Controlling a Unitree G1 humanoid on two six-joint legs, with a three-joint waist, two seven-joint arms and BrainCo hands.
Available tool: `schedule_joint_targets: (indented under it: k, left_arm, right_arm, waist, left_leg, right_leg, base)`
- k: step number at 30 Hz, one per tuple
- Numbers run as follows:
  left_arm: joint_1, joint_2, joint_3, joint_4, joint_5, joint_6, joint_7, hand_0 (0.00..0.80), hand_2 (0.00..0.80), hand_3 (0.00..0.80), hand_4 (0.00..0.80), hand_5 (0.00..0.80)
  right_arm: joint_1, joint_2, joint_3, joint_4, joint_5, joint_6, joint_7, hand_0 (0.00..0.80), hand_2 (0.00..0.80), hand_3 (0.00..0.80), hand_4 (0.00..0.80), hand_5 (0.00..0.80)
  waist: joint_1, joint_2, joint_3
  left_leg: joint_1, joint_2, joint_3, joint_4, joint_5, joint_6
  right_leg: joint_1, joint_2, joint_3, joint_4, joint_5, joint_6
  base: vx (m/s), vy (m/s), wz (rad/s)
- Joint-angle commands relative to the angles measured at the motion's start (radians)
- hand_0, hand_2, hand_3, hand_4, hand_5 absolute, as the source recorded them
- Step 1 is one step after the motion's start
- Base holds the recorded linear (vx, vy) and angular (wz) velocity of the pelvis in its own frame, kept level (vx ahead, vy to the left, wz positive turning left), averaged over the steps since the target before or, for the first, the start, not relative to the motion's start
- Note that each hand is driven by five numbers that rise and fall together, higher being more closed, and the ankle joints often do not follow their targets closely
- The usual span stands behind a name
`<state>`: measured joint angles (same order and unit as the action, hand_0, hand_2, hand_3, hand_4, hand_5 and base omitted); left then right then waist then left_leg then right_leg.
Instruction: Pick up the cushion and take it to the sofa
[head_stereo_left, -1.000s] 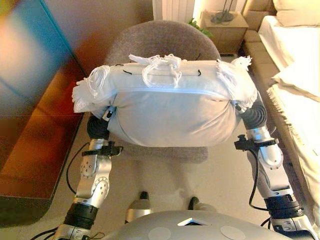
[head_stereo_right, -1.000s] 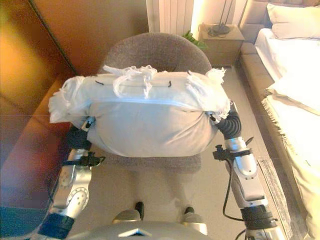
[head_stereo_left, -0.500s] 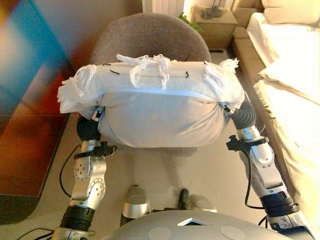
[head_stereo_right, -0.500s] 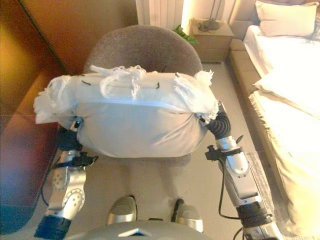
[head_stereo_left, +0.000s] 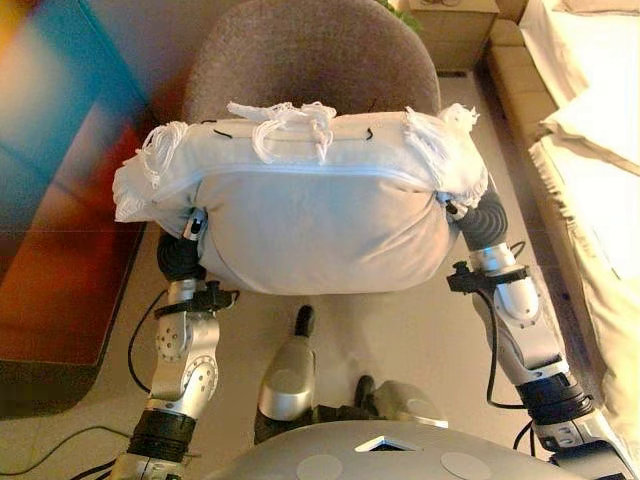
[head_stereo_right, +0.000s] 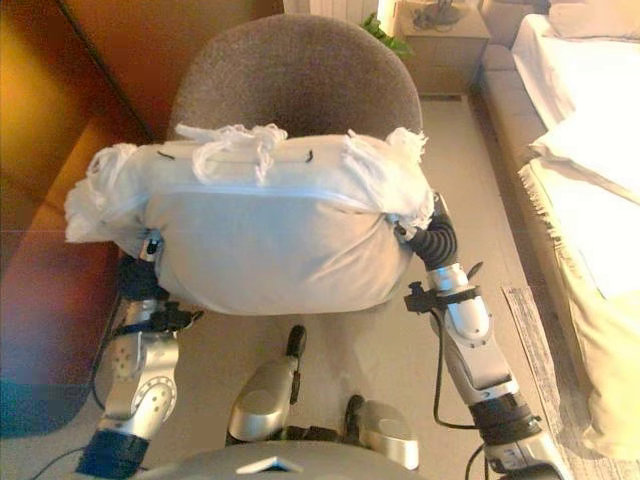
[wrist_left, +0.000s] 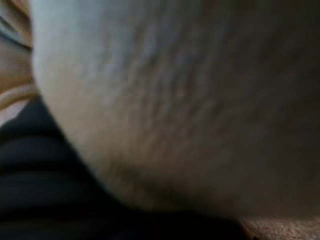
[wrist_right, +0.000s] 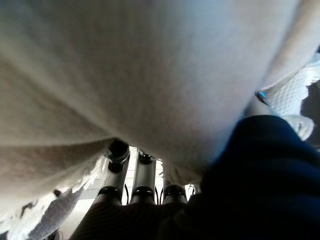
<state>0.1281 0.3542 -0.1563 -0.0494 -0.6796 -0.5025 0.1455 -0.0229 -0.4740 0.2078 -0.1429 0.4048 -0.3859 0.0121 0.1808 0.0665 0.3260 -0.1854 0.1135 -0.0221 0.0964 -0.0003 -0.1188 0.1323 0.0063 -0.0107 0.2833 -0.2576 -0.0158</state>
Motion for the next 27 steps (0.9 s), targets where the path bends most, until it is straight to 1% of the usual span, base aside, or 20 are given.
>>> schedule_joint_targets:
  k: [1, 2, 3, 4, 6, 7, 8, 9, 10, 11, 12, 13, 14, 16, 18, 20, 21, 23, 25, 27]
  left_arm:
    - [-0.061, 0.013, -0.075, -0.148, 0.060, -0.063, -0.074, 0.800, 0.800, 0.800, 0.800, 0.800]
    - [-0.066, 0.016, -0.074, -0.148, 0.056, -0.061, -0.075, 0.800, 0.800, 0.800, 0.800, 0.800]
    - [-0.069, 0.019, -0.072, -0.149, 0.053, -0.057, -0.074, 0.800, 0.800, 0.800, 0.800, 0.800]
    - [-0.068, 0.023, -0.064, -0.153, 0.045, -0.047, -0.079, 0.800, 0.800, 0.800, 0.800, 0.800]
    - [-0.054, 0.030, -0.045, -0.163, 0.033, -0.038, -0.110, 0.800, 0.800, 0.800, 0.800, 0.800]
    - [-0.048, 0.030, -0.043, -0.170, 0.051, -0.045, -0.122, 0.800, 0.800, 0.800, 0.800, 0.800]
    - [-0.046, 0.031, -0.042, -0.175, 0.055, -0.044, -0.125, 0.800, 0.800, 0.800, 0.800, 0.800]
    - [-0.050, 0.037, -0.050, -0.176, 0.066, -0.039, -0.124, 0.800, 0.800, 0.800, 0.800, 0.800]
    - [-0.057, 0.037, -0.054, -0.170, 0.074, -0.035, -0.123, 0.800, 0.800, 0.800, 0.800, 0.800]
    - [-0.070, 0.038, -0.058, -0.161, 0.080, -0.026, -0.120, 0.800, 0.800, 0.800, 0.800, 0.800]
    - [-0.097, 0.047, -0.062, -0.150, 0.069, -0.006, -0.120, 0.800, 0.800, 0.800, 0.800, 0.800]
    - [-0.100, 0.047, -0.062, -0.149, 0.067, -0.004, -0.122, 0.800, 0.800, 0.800, 0.800, 0.800]
    - [-0.129, 0.052, -0.058, -0.143, 0.072, 0.009, -0.126, 0.800, 0.800, 0.800, 0.800, 0.800]
    - [-0.154, 0.053, -0.068, -0.133, 0.078, 0.009, -0.116, 0.800, 0.800, 0.800, 0.800, 0.800]
    - [-0.176, 0.051, -0.085, -0.124, 0.094, 0.013, -0.086, 0.800, 0.800, 0.800, 0.800, 0.800]
    - [-0.195, 0.044, -0.111, -0.114, 0.091, 0.042, -0.085, 0.800, 0.800, 0.800, 0.800, 0.800]
    - [-0.191, 0.039, -0.118, -0.101, 0.102, 0.058, -0.085, 0.800, 0.800, 0.800, 0.800, 0.800]
    - [-0.187, 0.022, -0.139, -0.063, 0.133, 0.065, -0.073, 0.800, 0.800, 0.800, 0.800, 0.800]
    - [-0.183, -0.006, -0.160, -0.011, 0.165, 0.136, -0.012, 0.800, 0.800, 0.800, 0.800, 0.800]
    - [-0.189, -0.021, -0.160, 0.035, 0.149, 0.176, 0.005, 0.800, 0.800, 0.800, 0.800, 0.800]
  right_arm:
    - [-0.060, -0.003, 0.043, -0.141, -0.003, -0.075, 0.010, 0.800, 0.800, 0.800, 0.800, 0.800]
    - [-0.060, -0.001, 0.041, -0.136, -0.007, -0.080, 0.005, 0.800, 0.800, 0.800, 0.800, 0.800]
    - [-0.059, 0.001, 0.038, -0.133, -0.009, -0.083, 0.004, 0.800, 0.800, 0.800, 0.800, 0.800]
    - [-0.056, 0.006, 0.028, -0.131, -0.006, -0.081, 0.005, 0.800, 0.800, 0.800, 0.800, 0.800]
    - [-0.029, 0.021, -0.006, -0.149, 0.003, -0.059, 0.005, 0.800, 0.800, 0.800, 0.800, 0.800]
    - [-0.017, 0.036, -0.009, -0.161, -0.011, -0.060, -0.006, 0.800, 0.800, 0.800, 0.800, 0.800]
    - [-0.009, 0.044, -0.012, -0.166, -0.020, -0.062, -0.008, 0.800, 0.800, 0.800, 0.800, 0.800]
    - [0.009, 0.064, -0.012, -0.176, -0.043, -0.068, -0.029, 0.800, 0.800, 0.800, 0.800, 0.800]
    - [0.010, 0.072, -0.007, -0.171, -0.055, -0.067, -0.046, 0.800, 0.800, 0.800, 0.800, 0.800]
    - [0.010, 0.078, -0.004, -0.163, -0.072, -0.064, -0.067, 0.800, 0.800, 0.800, 0.800, 0.800]
    - [-0.005, 0.076, -0.004, -0.150, -0.080, -0.051, -0.092, 0.800, 0.800, 0.800, 0.800, 0.800]
    - [-0.007, 0.074, -0.004, -0.149, -0.078, -0.049, -0.093, 0.800, 0.800, 0.800, 0.800, 0.800]
    - [-0.020, 0.066, -0.005, -0.133, -0.071, -0.045, -0.108, 0.800, 0.800, 0.800, 0.800, 0.800]
    - [-0.041, 0.054, -0.007, -0.098, -0.053, -0.063, -0.114, 0.800, 0.800, 0.800, 0.800, 0.800]
    - [-0.063, 0.046, -0.001, -0.070, -0.032, -0.060, -0.123, 0.800, 0.800, 0.800, 0.800, 0.800]
    - [-0.103, 0.049, 0.004, -0.027, -0.013, -0.032, -0.141, 0.800, 0.800, 0.800, 0.800, 0.800]
    - [-0.115, 0.051, 0.003, -0.004, 0.003, -0.011, -0.137, 0.800, 0.800, 0.800, 0.800, 0.800]
    - [-0.129, 0.056, 0.013, 0.023, 0.017, 0.024, -0.133, 0.800, 0.800, 0.800, 0.800, 0.800]
    - [-0.140, 0.069, 0.041, 0.084, 0.050, 0.113, -0.119, 0.800, 0.800, 0.800, 0.800, 0.800]
    - [-0.149, 0.082, 0.057, 0.128, 0.073, 0.164, -0.122, 0.800, 0.800, 0.800, 0.800, 0.800]
  waist:
    - [-0.010, -0.036, -0.098]
    - [-0.008, -0.044, -0.106]
    - [-0.005, -0.051, -0.111]
    - [0.001, -0.067, -0.119]
    - [0.020, -0.115, -0.155]
    - [0.027, -0.132, -0.173]
    - [0.026, -0.137, -0.180]
    - [0.015, -0.151, -0.189]
    - [0.005, -0.153, -0.192]
    - [-0.005, -0.148, -0.197]
    - [-0.023, -0.150, -0.193]
    - [-0.024, -0.146, -0.195]
    - [-0.043, -0.132, -0.186]
    - [-0.070, -0.114, -0.162]
    - [-0.089, -0.110, -0.134]
    - [-0.092, -0.116, -0.129]
    - [-0.088, -0.119, -0.136]
    - [-0.085, -0.124, -0.151]
    - [-0.077, -0.127, -0.185]
    - [-0.071, -0.125, -0.202]
  left_leg:
    - [-0.039, -0.007, 0.049, -0.178, 0.209, 0.007]
    - [-0.034, -0.012, 0.071, -0.174, 0.195, 0.014]
    - [-0.029, -0.020, 0.075, -0.160, 0.188, 0.023]
    - [-0.027, -0.038, 0.068, -0.132, 0.175, 0.042]
    - [-0.040, -0.099, 0.045, -0.051, 0.112, 0.106]
    - [-0.042, -0.118, 0.046, -0.032, 0.084, 0.129]
    - [-0.043, -0.125, 0.048, -0.021, 0.072, 0.138]
    - [-0.032, -0.151, 0.032, -0.002, 0.045, 0.156]
    - [-0.021, -0.156, 0.031, -0.005, 0.038, 0.161]
    - [-0.012, -0.156, 0.028, -0.007, 0.032, 0.162]
    - [0.015, -0.168, 0.024, -0.027, 0.039, 0.160]
    - [0.015, -0.165, 0.023, -0.029, 0.041, 0.159]
    - [0.052, -0.160, 0.017, -0.056, 0.047, 0.152]
    - [0.109, -0.146, -0.012, -0.082, 0.038, 0.140]
    - [0.150, -0.142, -0.050, -0.089, 0.009, 0.138]
    - [0.169, -0.141, -0.076, -0.081, -0.025, 0.137]
    - [0.175, -0.137, -0.082, -0.074, -0.035, 0.132]
    - [0.195, -0.130, -0.080, -0.086, -0.034, 0.124]
    - [0.214, -0.120, -0.068, -0.100, -0.033, 0.108]
    - [0.228, -0.109, -0.058, -0.110, -0.035, 0.098]
  right_leg:
    - [0.192, -0.019, -0.118, 0.034, -0.126, 0.038]
    - [0.200, -0.044, -0.136, 0.054, -0.105, 0.058]
    - [0.206, -0.061, -0.140, 0.075, -0.086, 0.073]
    - [0.215, -0.088, -0.142, 0.106, -0.047, 0.099]
    - [0.226, -0.134, -0.144, 0.171, 0.103, 0.164]
    - [0.211, -0.154, -0.138, 0.226, 0.188, 0.176]
    - [0.198, -0.159, -0.134, 0.252, 0.213, 0.179]
    - [0.148, -0.146, -0.100, 0.317, 0.260, 0.186]
    - [0.112, -0.135, -0.084, 0.329, 0.279, 0.186]
    - [0.076, -0.119, -0.074, 0.309, 0.276, 0.182]
    - [0.027, -0.110, -0.084, 0.246, 0.250, 0.177]
    - [0.020, -0.106, -0.086, 0.235, 0.250, 0.175]
    - [-0.076, -0.109, -0.114, 0.120, 0.228, 0.161]
    - [-0.189, -0.115, -0.118, 0.000, 0.244, 0.142]
    - [-0.222, -0.130, -0.103, -0.075, 0.269, 0.140]
    - [-0.212, -0.133, -0.082, -0.132, 0.276, 0.146]
    - [-0.187, -0.135, -0.090, -0.157, 0.257, 0.145]
    - [-0.144, -0.138, -0.098, -0.221, 0.263, 0.143]
    - [-0.087, -0.140, -0.110, -0.292, 0.275, 0.139]
    - [-0.056, -0.141, -0.120, -0.326, 0.279, 0.137]
  base:
    - [0.551, 0.239, -0.37]
    - [0.576, 0.245, -0.44]
    - [0.555, 0.215, -0.35]
    - [0.605, 0.198, -0.13]
    - [0.657, 0.180, -0.04]
    - [0.507, 0.127, -0.08]
    - [0.579, 0.114, 0.08]
    - [0.512, 0.082, 0.29]
    - [0.535, 0.070, 0.47]
    - [0.432, 0.033, 0.53]
    - [0.305, 0.014, 0.43]
    - [0.369, -0.009, 0.26]
    - [0.277, -0.037, 0.11]
    - [0.265, -0.079, 0.16]
    - [0.205, -0.125, 0.78]
    - [0.225, -0.121, 0.84]
    - [0.235, -0.074, 0.72]
    - [0.226, -0.051, 0.88]
    - [0.258, -0.042, 0.77]
    - [0.197, -0.028, 0.25]
